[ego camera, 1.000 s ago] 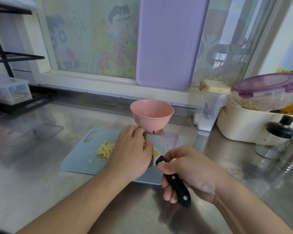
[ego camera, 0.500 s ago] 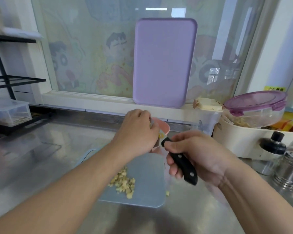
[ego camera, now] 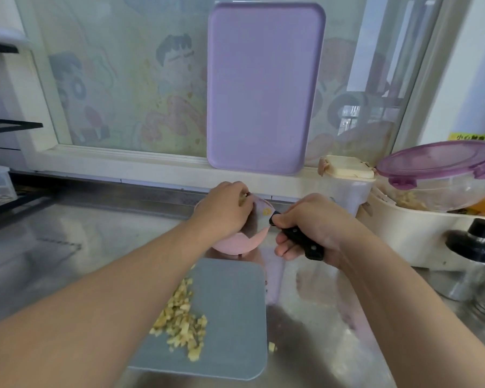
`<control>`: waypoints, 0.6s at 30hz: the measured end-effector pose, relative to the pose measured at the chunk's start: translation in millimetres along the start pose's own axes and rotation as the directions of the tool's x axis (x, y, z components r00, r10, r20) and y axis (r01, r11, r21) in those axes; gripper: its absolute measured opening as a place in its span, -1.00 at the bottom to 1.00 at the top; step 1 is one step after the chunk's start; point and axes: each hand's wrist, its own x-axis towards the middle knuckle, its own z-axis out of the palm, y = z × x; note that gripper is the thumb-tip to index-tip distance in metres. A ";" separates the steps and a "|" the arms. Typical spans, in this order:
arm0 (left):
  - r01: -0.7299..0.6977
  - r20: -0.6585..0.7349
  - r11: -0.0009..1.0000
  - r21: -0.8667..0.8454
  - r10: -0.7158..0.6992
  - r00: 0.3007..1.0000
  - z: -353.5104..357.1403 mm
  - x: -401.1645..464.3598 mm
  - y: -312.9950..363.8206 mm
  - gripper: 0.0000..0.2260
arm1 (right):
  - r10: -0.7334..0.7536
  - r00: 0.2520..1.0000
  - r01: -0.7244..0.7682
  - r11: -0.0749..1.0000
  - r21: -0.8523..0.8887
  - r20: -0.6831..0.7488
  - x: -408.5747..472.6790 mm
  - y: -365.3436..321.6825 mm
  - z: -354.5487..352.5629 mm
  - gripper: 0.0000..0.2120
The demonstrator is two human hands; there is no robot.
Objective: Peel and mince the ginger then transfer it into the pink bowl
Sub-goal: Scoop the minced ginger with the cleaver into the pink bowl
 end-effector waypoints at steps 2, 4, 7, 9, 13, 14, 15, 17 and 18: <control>-0.010 -0.021 1.000 0.005 0.010 1.000 0.3 -4.3 -2.2 -0.82 | 0.011 1.000 -0.011 1.000 -0.012 -0.014 -0.9 -1.1 -3.2 -0.92; -0.019 -0.034 1.000 -0.009 0.019 0.999 0.0 -6.8 -3.3 -0.87 | 0.022 0.999 -0.022 1.000 -0.018 -0.025 -1.9 -0.4 -4.8 -0.91; -0.026 -0.044 1.000 -0.004 0.026 0.999 -2.4 -9.1 -2.8 -0.91 | 0.030 0.999 -0.030 0.999 -0.023 -0.033 -3.4 0.9 -6.0 -0.90; -0.035 -0.043 0.999 0.000 0.035 0.998 -4.0 -10.2 -2.3 -0.91 | 0.028 0.999 -0.029 0.999 -0.023 -0.038 -4.3 0.9 -7.6 -0.89; -0.048 -0.029 0.999 0.000 0.047 0.998 -8.0 -14.3 -2.9 -0.87 | 0.031 0.998 -0.033 0.999 -0.036 -0.051 -5.6 -1.0 -11.9 -0.89; -0.052 -0.028 0.999 0.000 0.052 0.998 -10.1 -15.9 -2.6 -0.87 | 0.030 0.998 -0.033 0.999 -0.042 -0.056 -5.8 -2.0 -13.8 -0.89; -0.051 -0.028 0.999 0.000 0.051 0.998 -11.9 -17.1 -2.4 -0.86 | 0.029 0.998 -0.032 0.998 -0.048 -0.062 -6.2 -3.0 -15.7 -0.89; -0.033 -0.030 0.999 -0.003 0.033 0.999 -15.3 -20.0 -2.2 -0.88 | 0.026 0.997 -0.030 0.998 -0.052 -0.069 -7.5 -5.5 -19.4 -0.88; -0.009 -0.030 1.000 -0.010 0.009 1.000 -16.9 -21.4 -2.4 -0.89 | 0.025 0.997 -0.029 0.998 -0.054 -0.069 -8.5 -6.8 -20.8 -0.88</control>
